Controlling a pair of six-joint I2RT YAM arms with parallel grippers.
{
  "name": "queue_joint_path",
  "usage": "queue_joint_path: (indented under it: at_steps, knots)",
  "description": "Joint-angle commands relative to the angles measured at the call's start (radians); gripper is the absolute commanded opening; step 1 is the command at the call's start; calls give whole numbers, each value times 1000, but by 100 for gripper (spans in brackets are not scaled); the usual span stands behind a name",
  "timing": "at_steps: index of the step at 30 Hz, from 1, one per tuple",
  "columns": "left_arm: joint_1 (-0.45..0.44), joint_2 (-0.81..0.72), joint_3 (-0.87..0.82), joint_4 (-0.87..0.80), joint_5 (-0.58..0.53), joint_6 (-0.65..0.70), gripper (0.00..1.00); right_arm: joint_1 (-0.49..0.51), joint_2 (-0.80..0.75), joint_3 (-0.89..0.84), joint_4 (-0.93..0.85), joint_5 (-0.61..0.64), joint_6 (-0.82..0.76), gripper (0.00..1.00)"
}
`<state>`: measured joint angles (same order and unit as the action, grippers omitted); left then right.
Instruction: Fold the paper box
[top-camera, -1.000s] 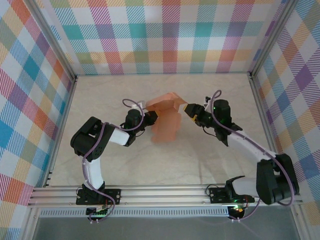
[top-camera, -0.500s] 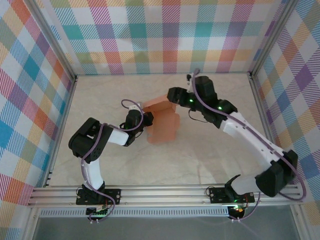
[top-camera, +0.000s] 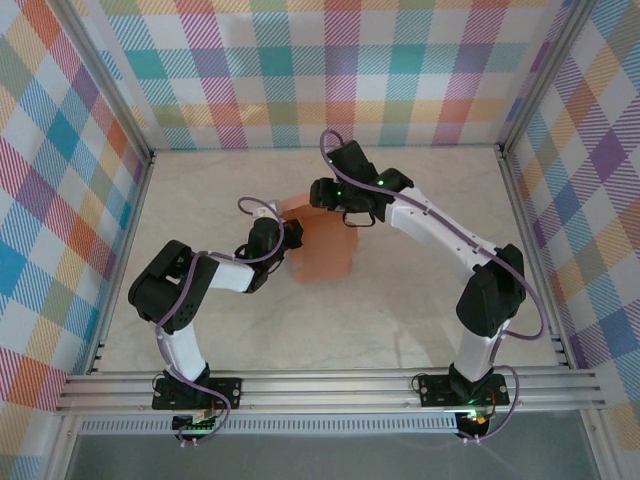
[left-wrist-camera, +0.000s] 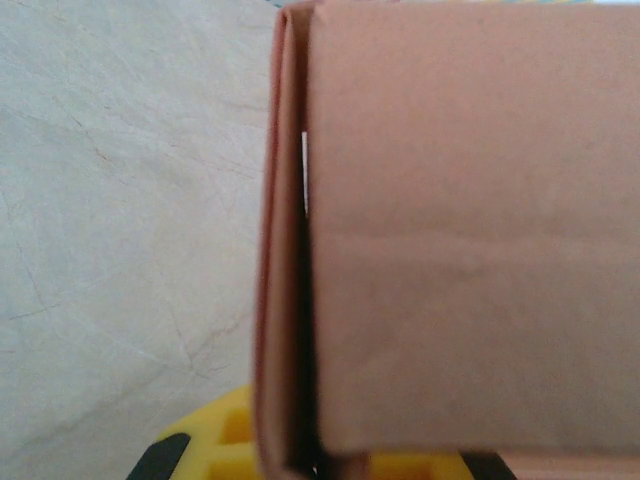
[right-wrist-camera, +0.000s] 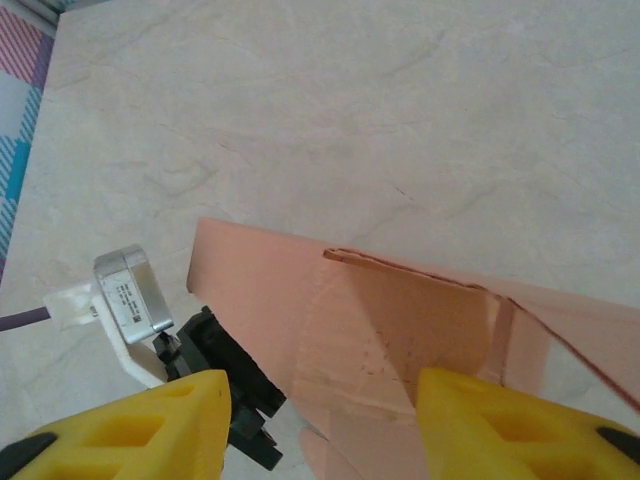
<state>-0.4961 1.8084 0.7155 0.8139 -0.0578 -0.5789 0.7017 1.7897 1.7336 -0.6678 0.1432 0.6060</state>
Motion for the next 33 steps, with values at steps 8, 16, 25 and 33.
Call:
queue_joint_path:
  at_steps: [8, 16, 25, 33]
  knots:
    - [-19, -44, -18, 27, -3, 22, 0, 4, 31, 54, -10, -6, 31, 29]
    - [-22, -50, -20, 29, 8, 28, 0, 4, 77, 110, -41, -20, 33, 22]
    - [-22, -55, -30, 35, 7, 25, 0, 4, 60, 97, -44, -22, 52, 0]
    - [-22, -63, -36, 28, 7, 25, 0, 4, 48, 67, -13, -45, 53, 6]
